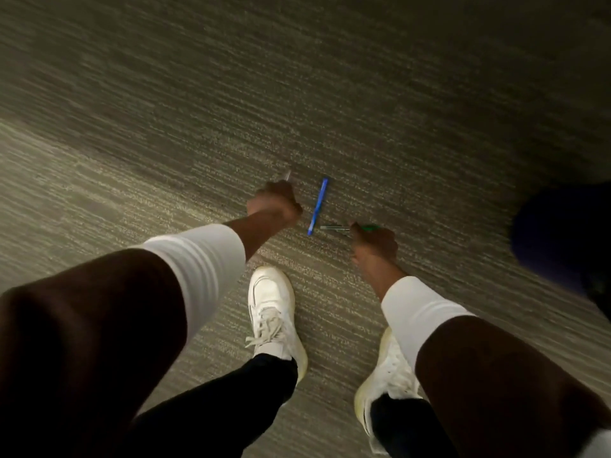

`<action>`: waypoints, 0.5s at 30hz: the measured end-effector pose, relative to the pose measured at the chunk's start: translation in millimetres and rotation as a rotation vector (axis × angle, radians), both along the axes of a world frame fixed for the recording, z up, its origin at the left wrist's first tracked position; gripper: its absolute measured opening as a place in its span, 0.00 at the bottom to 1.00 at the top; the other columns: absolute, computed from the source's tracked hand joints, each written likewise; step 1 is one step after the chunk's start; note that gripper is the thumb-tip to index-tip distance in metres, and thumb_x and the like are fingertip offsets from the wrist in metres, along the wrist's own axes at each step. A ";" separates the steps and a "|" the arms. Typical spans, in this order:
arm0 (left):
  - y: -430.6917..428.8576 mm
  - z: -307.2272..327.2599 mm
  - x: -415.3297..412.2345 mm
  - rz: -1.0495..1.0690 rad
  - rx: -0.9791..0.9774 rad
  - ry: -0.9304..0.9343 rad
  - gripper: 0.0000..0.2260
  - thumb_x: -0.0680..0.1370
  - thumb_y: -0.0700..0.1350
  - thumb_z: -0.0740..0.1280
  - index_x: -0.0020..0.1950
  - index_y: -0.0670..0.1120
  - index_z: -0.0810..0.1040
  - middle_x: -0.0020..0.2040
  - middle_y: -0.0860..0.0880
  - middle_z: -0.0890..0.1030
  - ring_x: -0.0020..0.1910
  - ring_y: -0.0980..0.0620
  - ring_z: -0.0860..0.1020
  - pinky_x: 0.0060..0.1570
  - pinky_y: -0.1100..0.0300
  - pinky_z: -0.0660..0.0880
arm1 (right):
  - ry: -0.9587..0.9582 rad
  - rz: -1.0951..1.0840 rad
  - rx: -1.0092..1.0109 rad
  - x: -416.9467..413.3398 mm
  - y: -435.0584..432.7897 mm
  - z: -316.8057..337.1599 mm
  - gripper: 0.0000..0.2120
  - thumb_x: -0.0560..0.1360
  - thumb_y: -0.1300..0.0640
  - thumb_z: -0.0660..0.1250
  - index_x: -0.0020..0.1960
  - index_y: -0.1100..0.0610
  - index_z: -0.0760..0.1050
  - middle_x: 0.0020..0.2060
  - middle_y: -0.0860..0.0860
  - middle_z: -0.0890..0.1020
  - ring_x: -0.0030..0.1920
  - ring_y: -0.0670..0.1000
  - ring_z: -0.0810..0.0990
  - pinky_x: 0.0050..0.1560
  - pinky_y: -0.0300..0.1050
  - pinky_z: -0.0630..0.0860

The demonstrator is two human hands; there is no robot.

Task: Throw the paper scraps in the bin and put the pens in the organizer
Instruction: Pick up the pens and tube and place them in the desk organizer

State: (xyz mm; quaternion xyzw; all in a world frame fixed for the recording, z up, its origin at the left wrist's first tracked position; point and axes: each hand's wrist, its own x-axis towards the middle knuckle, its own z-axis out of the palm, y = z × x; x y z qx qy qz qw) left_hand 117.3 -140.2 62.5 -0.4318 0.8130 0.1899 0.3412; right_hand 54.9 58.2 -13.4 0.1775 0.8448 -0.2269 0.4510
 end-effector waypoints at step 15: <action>-38.8 -74.5 20.2 0.152 -0.073 0.089 0.18 0.77 0.62 0.72 0.58 0.50 0.84 0.57 0.43 0.86 0.57 0.38 0.85 0.49 0.49 0.78 | 0.355 0.182 0.072 4.6 -58.4 -33.7 0.17 0.81 0.48 0.66 0.56 0.63 0.82 0.57 0.63 0.85 0.59 0.64 0.83 0.52 0.48 0.74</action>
